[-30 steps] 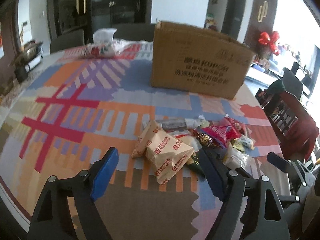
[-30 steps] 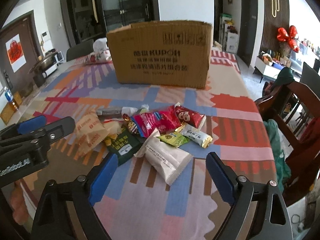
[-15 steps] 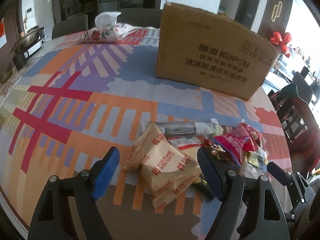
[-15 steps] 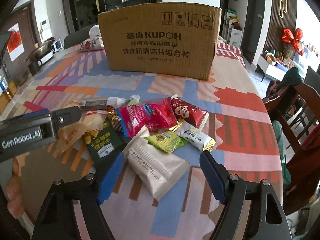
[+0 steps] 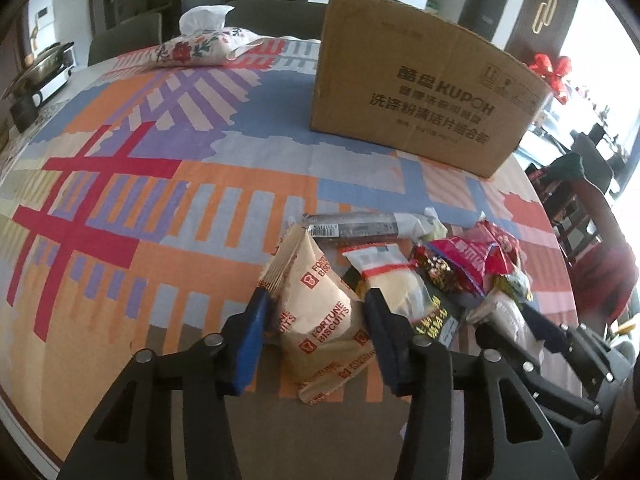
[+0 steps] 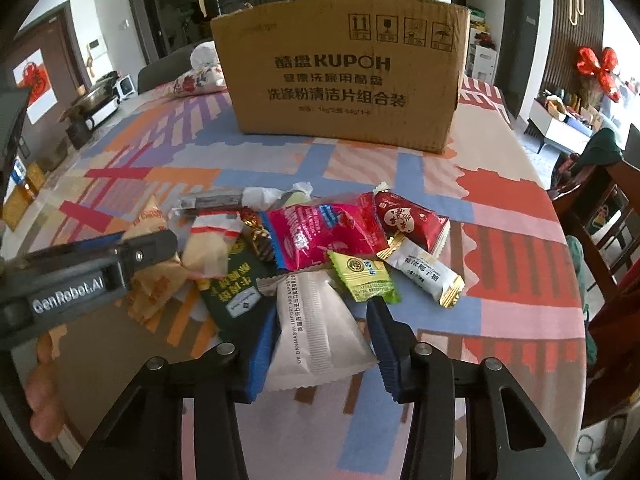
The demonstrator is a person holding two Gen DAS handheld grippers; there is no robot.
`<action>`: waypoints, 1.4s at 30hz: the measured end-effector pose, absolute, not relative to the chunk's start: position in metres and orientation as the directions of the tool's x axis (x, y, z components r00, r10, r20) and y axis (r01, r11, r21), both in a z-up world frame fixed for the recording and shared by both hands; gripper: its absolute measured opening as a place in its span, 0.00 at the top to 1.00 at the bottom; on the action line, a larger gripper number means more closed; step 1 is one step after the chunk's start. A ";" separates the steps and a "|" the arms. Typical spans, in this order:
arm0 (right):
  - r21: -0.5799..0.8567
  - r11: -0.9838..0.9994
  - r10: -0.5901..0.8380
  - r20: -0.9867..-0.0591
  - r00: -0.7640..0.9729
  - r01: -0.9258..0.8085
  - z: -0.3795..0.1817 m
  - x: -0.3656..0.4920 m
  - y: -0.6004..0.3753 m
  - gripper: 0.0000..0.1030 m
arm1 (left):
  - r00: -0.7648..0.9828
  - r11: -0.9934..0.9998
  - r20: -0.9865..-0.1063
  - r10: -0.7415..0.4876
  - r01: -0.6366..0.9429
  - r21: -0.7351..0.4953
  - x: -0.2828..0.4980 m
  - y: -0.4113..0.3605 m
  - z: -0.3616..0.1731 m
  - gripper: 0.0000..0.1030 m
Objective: Organize snacks
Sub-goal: 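Close the left tool on the beige Fortune Biscuits bag while the right tool closes on the white bag, then carry both bags into the cardboard box and open both tools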
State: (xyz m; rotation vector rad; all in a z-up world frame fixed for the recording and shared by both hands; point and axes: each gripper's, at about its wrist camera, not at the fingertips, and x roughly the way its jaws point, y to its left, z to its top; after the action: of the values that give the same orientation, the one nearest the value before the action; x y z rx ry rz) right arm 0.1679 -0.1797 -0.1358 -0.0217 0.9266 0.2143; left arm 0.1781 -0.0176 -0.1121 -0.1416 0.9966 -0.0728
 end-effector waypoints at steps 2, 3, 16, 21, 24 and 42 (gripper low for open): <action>0.065 0.978 0.172 -0.785 0.595 -0.197 -0.130 0.163 -0.177 0.55 | 0.549 0.988 -0.826 -0.131 0.008 -0.152 0.172 -0.015 -0.111 0.56; 0.062 0.978 0.172 -0.780 0.602 -0.199 -0.127 0.160 -0.176 0.56 | 0.552 0.988 -0.823 -0.135 0.012 -0.154 0.170 -0.015 -0.110 0.57; 0.072 0.973 0.203 -0.722 0.662 -0.220 -0.091 0.141 -0.167 0.56 | 0.662 0.988 -0.734 -0.151 0.085 -0.127 0.141 -0.012 -0.066 0.58; 0.063 0.971 0.211 -0.679 0.703 -0.230 -0.069 0.141 -0.167 0.56 | 0.706 0.987 -0.690 -0.158 0.127 -0.095 0.142 -0.015 -0.042 0.58; 0.069 0.970 0.219 -0.650 0.728 -0.231 -0.054 0.145 -0.170 0.55 | 0.728 0.985 -0.665 -0.164 0.154 -0.075 0.149 -0.017 -0.025 0.58; 0.063 0.979 0.199 -0.478 0.856 -0.193 0.041 0.216 -0.194 0.55 | 0.832 0.967 -0.515 -0.208 0.253 0.018 0.223 -0.036 0.076 0.58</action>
State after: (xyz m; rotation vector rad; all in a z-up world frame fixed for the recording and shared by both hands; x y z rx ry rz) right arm 0.2157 -0.1938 0.0410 0.0129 0.5033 0.2060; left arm 0.2226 -0.0359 0.0762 0.0865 0.5358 -0.2444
